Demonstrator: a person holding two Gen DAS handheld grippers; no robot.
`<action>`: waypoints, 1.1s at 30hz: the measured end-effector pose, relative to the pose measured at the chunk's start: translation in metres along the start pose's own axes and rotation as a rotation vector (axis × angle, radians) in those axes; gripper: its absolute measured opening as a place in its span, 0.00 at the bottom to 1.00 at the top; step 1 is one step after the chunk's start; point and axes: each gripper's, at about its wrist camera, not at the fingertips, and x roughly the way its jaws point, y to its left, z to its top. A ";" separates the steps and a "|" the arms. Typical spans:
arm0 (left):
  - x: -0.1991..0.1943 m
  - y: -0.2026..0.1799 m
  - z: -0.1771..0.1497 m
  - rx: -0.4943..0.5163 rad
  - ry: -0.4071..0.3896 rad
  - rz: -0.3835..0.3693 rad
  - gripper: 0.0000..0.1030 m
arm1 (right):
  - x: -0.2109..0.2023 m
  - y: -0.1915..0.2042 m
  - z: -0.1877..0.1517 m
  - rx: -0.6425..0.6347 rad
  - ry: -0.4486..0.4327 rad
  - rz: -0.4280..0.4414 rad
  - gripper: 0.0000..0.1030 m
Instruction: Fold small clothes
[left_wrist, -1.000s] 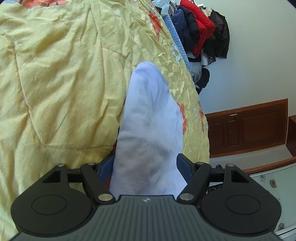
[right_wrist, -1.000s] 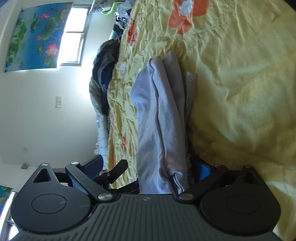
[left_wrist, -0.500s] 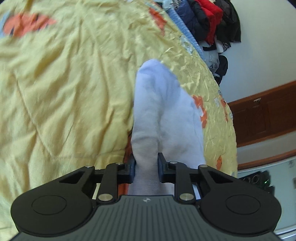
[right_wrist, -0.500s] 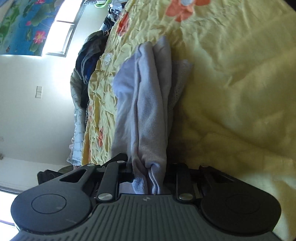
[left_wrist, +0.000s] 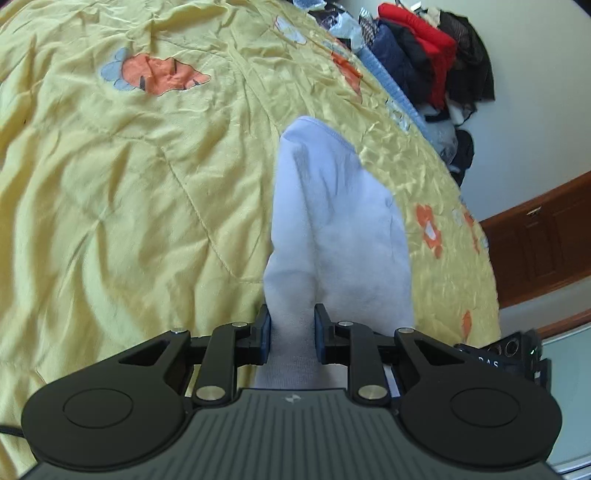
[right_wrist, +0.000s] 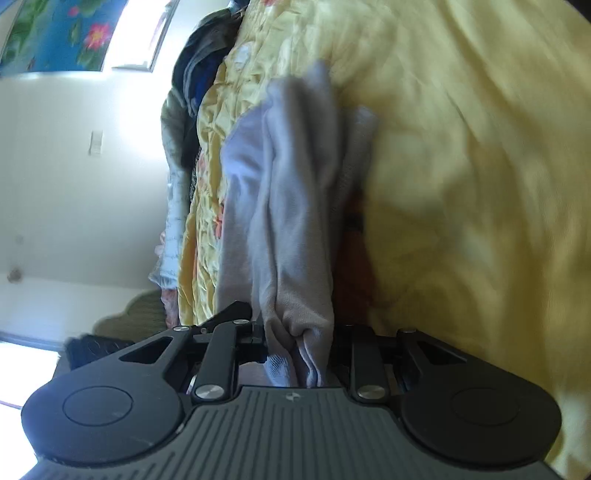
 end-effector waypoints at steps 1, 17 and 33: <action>-0.001 -0.001 0.000 -0.004 -0.002 -0.004 0.21 | -0.002 -0.002 -0.001 0.014 -0.004 0.010 0.25; -0.043 -0.012 -0.026 0.147 -0.162 0.088 0.37 | -0.050 0.010 -0.009 -0.024 -0.154 -0.026 0.52; 0.000 -0.084 -0.137 0.743 -0.261 0.245 0.71 | -0.006 0.026 -0.018 -0.238 -0.137 -0.104 0.08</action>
